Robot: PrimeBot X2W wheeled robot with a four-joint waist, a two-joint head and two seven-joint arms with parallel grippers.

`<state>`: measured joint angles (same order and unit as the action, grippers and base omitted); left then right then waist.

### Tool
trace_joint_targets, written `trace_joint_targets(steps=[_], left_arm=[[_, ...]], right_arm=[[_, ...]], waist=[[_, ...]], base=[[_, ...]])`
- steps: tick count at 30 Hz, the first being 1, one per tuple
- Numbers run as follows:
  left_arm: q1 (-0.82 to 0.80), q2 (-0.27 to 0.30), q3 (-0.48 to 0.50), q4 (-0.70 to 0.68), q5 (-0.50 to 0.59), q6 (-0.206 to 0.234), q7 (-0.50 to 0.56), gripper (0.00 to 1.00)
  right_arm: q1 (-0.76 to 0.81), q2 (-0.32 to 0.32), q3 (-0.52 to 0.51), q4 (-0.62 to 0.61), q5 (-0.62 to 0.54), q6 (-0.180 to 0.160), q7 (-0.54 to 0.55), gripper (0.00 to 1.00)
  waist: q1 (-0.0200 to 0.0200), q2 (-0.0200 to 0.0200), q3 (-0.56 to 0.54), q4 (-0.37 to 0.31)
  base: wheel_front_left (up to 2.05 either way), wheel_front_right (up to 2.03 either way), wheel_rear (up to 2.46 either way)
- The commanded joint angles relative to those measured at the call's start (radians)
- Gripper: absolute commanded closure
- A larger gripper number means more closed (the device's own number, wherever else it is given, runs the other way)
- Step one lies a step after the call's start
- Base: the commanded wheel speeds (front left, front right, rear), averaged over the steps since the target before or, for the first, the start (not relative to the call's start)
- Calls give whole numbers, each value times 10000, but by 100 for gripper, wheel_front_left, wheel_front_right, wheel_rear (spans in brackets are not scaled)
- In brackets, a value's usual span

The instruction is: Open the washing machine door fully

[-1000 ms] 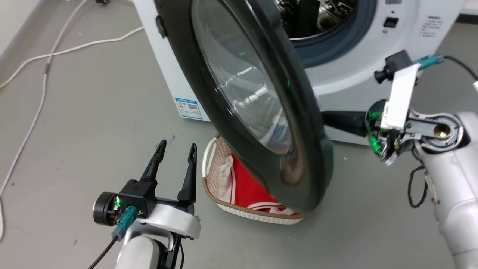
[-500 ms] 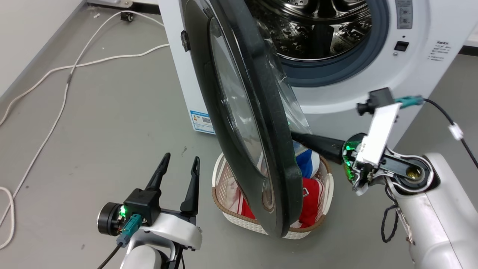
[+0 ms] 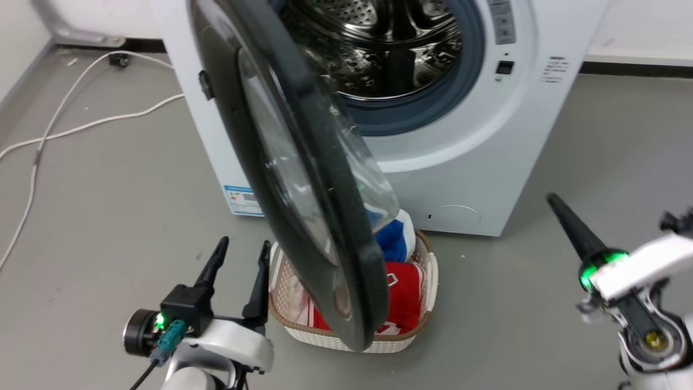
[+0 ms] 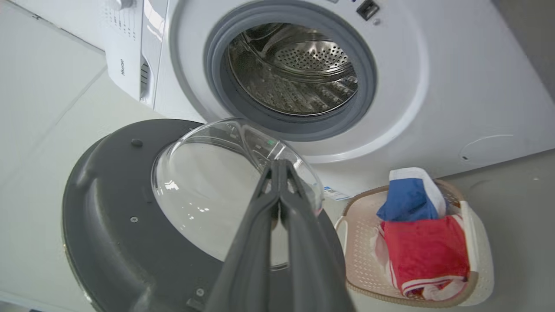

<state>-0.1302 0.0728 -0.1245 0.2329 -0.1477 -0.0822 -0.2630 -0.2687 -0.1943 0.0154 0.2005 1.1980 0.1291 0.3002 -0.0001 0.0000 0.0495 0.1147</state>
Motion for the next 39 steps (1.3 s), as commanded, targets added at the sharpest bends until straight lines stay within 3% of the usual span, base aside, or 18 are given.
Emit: trace_joint_targets(steps=[1, 3, 4, 5, 7, 8, 22, 27, 39], left_arm=[[140, 68, 69, 20, -55, 36, -26, 0], [205, 104, 127, 62, -58, 27, -26, 0], [234, 128, 157, 76, -74, 31, -26, 0], [254, 164, 210, 83, -93, 46, -26, 0], [289, 205, 257, 109, -113, 67, -26, 0], [304, 222, 267, 124, -104, 73, -26, 0], [314, 389, 511, 122, -147, 236, -26, 0], [380, 445, 494, 100, -88, 270, -26, 0], [608, 412, 377, 78, -99, 338, -26, 0]], right_arm=[[289, -69, -63, -121, -332, 27, -268, 100], [816, -83, -276, -359, -937, 27, -871, 100], [1062, -109, -392, -475, -1292, 27, -1156, 76], [1295, -118, -433, -607, -1675, 29, -1375, 62], [1755, 62, -697, -836, -2253, 27, -1785, 15], [1959, 107, -810, -997, -2680, 29, -1973, 0], [3184, 367, -1719, -3695, -9414, 26, -3269, 0], [3745, 610, -1308, -3834, -10238, 15, -3419, 0], [3952, 849, -880, -2760, -10221, 15, -3792, 0]], waist=[[1, 0, -63, -253], [1, 0, -89, -423], [1, 0, -98, -504], [1, 0, -99, -588], [1, 0, -123, -717], [1, 0, -127, -772], [1, 0, -106, -1177], [1, 0, -152, -1105], [1, 0, -304, -1081]], base=[[0, 0, 0], [0, 0, 0], [0, 0, 0], [0, 0, 0], [0, 0, 0], [0, 0, 0], [0, 0, 0], [0, 0, 0], [0, 0, 0]])
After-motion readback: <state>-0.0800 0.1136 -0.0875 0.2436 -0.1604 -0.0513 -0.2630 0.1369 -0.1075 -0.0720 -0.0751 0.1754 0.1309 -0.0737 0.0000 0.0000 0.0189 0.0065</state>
